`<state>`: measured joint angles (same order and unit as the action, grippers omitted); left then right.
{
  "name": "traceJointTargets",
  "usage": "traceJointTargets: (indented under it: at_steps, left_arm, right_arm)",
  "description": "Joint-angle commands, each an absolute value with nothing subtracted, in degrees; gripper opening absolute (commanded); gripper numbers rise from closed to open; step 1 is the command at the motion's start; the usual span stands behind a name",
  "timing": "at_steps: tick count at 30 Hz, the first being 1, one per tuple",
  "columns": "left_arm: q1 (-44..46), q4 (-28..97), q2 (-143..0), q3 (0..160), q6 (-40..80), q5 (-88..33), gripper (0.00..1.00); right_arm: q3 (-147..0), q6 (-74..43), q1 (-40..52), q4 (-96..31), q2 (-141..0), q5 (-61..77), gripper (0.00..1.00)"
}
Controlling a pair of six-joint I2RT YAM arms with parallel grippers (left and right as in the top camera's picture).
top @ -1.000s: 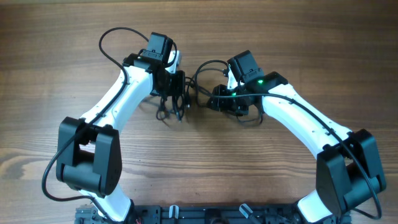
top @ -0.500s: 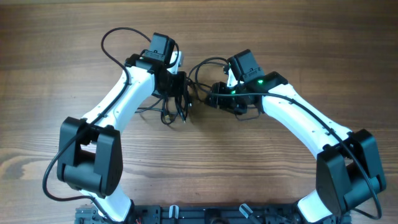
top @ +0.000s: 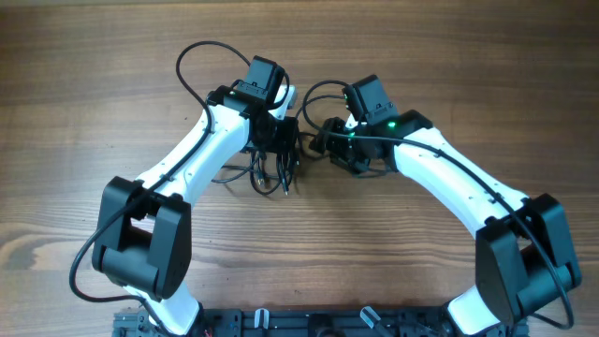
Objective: Untangle cables
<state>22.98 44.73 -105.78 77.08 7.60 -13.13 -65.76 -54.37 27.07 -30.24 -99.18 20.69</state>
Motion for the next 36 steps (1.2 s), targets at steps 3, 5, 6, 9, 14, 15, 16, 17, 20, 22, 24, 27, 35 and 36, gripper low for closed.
traceJointTargets:
  at_steps: [3,5,6,9,14,15,16,17,20,22,24,27,35,36]
  left_arm:
    - [23.27,44.77,-106.10,76.69,6.42,-13.04,0.08]
    - [23.27,44.80,-106.10,76.69,6.42,-13.04,0.08]
    - [23.27,44.82,-106.10,76.69,6.42,-13.04,0.08]
    - [23.27,44.80,-106.10,76.69,6.42,-13.04,0.08]
    - [23.27,44.34,-106.10,76.69,6.44,-13.04,0.08]
    - [23.33,44.29,-106.10,76.69,6.42,-13.04,0.08]
    - [23.38,44.29,-106.10,76.69,6.42,-13.02,0.08]
    - [23.42,44.31,-106.10,76.69,6.42,-13.04,0.08]
    - [23.42,44.31,-106.10,76.69,6.42,-13.04,0.07]
    - [23.42,44.31,-106.10,76.69,6.42,-13.13,0.06]
    - [23.42,44.31,-106.10,76.69,6.42,-13.61,0.06]
    - [23.42,44.31,-106.10,76.69,6.42,-13.67,0.05]
    - [23.42,44.36,-106.10,76.69,6.39,-16.43,0.04]
    - [23.42,44.38,-106.10,76.69,6.39,-16.99,0.04]
  right_arm:
    - [-60.16,-61.69,27.16,-20.80,-99.92,18.90,0.63]
    - [-58.83,-61.71,27.16,-17.17,-99.92,18.90,0.62]
    - [-58.41,-61.69,27.16,-15.77,-99.92,18.90,0.62]
    - [-57.76,-61.73,27.16,-12.69,-99.92,18.90,0.62]
    - [-57.71,-64.99,27.16,-10.15,-99.98,18.83,0.63]
    - [-57.71,-65.23,27.16,-9.82,-99.98,18.85,0.63]
    - [-57.71,-65.78,27.16,-9.47,-99.98,18.83,0.63]
    - [-57.71,-66.32,27.16,-9.23,-100.01,18.72,0.63]
    - [-57.71,-66.46,27.16,-8.97,-100.66,17.58,0.63]
    - [-57.71,-66.43,27.16,-8.71,-101.82,17.37,0.63]
    - [-57.71,-66.41,27.16,-8.23,-103.20,17.39,0.65]
    - [-57.71,-66.39,27.16,-6.46,-105.69,17.61,0.74]
    - [-57.71,-66.37,27.16,-3.18,-108.53,17.39,0.81]
    - [-57.71,-66.35,27.16,-2.85,-108.55,17.10,0.82]
